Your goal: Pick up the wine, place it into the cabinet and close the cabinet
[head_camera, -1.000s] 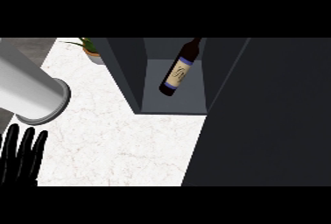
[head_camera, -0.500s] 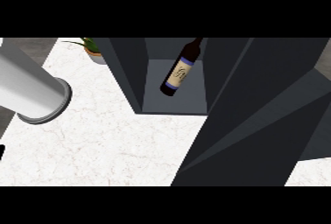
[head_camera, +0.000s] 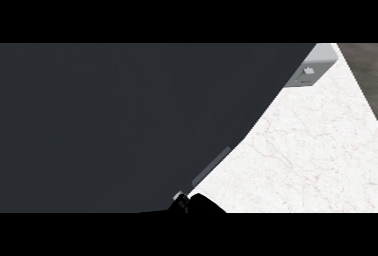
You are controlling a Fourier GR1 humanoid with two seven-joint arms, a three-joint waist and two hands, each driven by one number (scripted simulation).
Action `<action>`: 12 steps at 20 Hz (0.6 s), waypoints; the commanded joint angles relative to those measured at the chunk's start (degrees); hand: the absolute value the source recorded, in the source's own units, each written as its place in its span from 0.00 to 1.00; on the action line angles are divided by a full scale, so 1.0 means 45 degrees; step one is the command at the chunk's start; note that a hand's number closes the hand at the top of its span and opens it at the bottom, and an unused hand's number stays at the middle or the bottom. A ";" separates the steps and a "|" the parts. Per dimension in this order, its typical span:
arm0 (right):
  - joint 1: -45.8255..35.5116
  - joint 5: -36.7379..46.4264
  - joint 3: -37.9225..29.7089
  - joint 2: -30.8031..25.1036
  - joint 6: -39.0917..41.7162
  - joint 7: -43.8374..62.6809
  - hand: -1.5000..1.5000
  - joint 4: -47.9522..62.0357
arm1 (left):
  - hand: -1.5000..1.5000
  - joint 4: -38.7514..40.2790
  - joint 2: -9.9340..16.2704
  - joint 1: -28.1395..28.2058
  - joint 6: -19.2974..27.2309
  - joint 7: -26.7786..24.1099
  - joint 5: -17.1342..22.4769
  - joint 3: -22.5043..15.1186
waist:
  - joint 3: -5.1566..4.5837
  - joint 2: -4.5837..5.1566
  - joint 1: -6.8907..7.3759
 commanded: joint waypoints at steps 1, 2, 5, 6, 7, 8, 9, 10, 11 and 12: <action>-0.3086 -0.0664 -0.0841 0.0027 -0.1357 0.0220 1.00 0.2072 | 0.00 0.0078 -0.0246 -0.0076 -0.0507 0.0279 0.0108 0.0250 | 0.0001 0.0054 -0.0005; -0.3178 -0.0494 -0.0694 0.0027 -0.2002 -0.0643 1.00 0.3141 | 0.00 0.0040 0.0049 -0.0279 -0.0402 0.0626 0.0538 0.0857 | 0.0007 0.0074 0.0025; -0.3993 -0.0696 -0.1376 0.0028 -0.2047 -0.1100 1.00 0.4154 | 0.00 -0.0306 0.0134 0.0381 -0.1061 0.1212 0.0960 0.1552 | 0.0018 0.0057 -0.0006; -0.4619 -0.1239 -0.2022 0.0028 -0.1830 -0.0904 1.00 0.4644 | 0.00 0.0218 -0.0048 -0.0043 -0.0967 0.1248 0.0931 0.1509 | 0.0014 0.0078 -0.0070; -0.4681 -0.1371 -0.2374 0.0028 -0.1480 -0.1122 1.00 0.4826 | 0.00 -0.0145 -0.0268 0.0520 -0.1483 0.1131 0.0779 0.1744 | 0.0019 0.0051 -0.0031; -0.5055 -0.1025 -0.1857 0.0028 -0.2381 -0.1330 1.00 0.5474 | 0.00 -0.0282 -0.0429 0.0639 -0.1406 0.1105 0.0821 0.2017 | 0.0017 0.0040 0.0026; -0.5327 -0.1575 -0.3046 0.0028 -0.1463 -0.1802 1.00 0.6189 | 0.00 0.0395 -0.0376 0.0031 -0.1615 0.1187 0.0770 0.1757 | 0.0014 0.0094 -0.0070; -0.6249 -0.1513 -0.2994 0.0028 -0.1961 -0.1060 1.00 0.6293 | 0.00 0.0403 -0.0299 0.0305 -0.2017 0.1416 0.0916 0.1949 | 0.0011 0.0058 -0.0034; -0.6622 -0.1584 -0.3327 0.0028 -0.1703 -0.1158 1.00 0.6583 | 0.00 0.0286 -0.0362 0.0040 -0.1584 0.1676 0.0796 0.1920 | 0.0016 0.0066 -0.0110; -0.6332 -0.1330 -0.2919 0.0028 -0.2072 -0.2211 1.00 0.7584 | 0.00 -0.0403 -0.0390 0.0290 -0.1314 0.1860 0.0704 0.2106 | 0.0022 0.0077 -0.0024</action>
